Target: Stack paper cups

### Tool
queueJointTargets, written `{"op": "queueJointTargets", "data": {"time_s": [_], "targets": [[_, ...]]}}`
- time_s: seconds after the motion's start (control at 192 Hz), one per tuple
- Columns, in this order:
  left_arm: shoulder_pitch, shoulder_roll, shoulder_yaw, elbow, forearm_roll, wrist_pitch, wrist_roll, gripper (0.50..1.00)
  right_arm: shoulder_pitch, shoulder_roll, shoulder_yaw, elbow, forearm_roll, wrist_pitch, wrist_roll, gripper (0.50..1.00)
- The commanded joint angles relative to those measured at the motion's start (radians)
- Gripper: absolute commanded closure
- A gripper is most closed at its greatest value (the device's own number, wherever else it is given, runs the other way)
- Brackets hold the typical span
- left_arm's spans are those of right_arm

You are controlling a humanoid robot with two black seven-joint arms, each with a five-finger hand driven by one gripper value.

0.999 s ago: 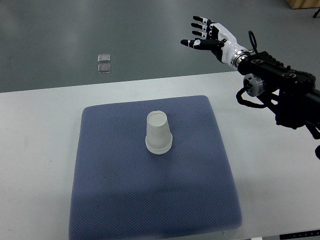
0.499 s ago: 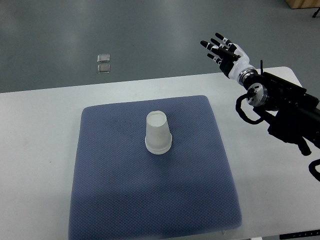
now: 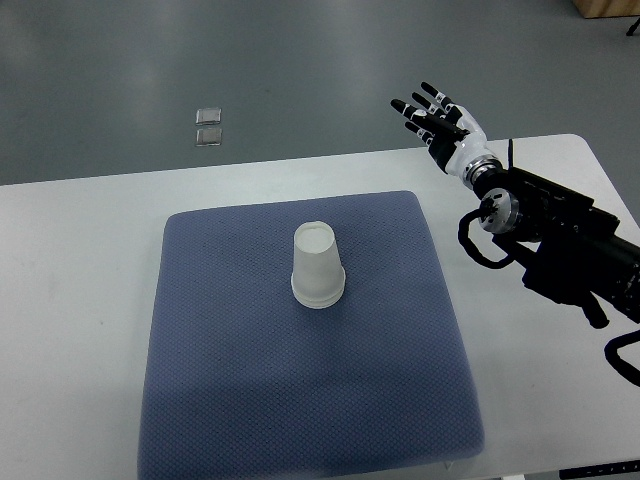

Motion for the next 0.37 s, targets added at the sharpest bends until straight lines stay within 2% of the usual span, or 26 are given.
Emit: {"op": "queueJointTargets", "data": {"time_s": [0.0, 0.364], "targets": [[0.000, 0.000, 0.000, 0.000, -0.001, 0.000, 0.000, 0.500, -0.005, 0.000, -0.002, -0.002, -0.001, -0.005, 0.000, 0.585], [0.000, 0.000, 0.000, 0.000, 0.000, 0.000, 0.000, 0.500, -0.034, 0.008, 0.000, 0.000, 0.000, -0.002, 0.002, 0.585]]}}
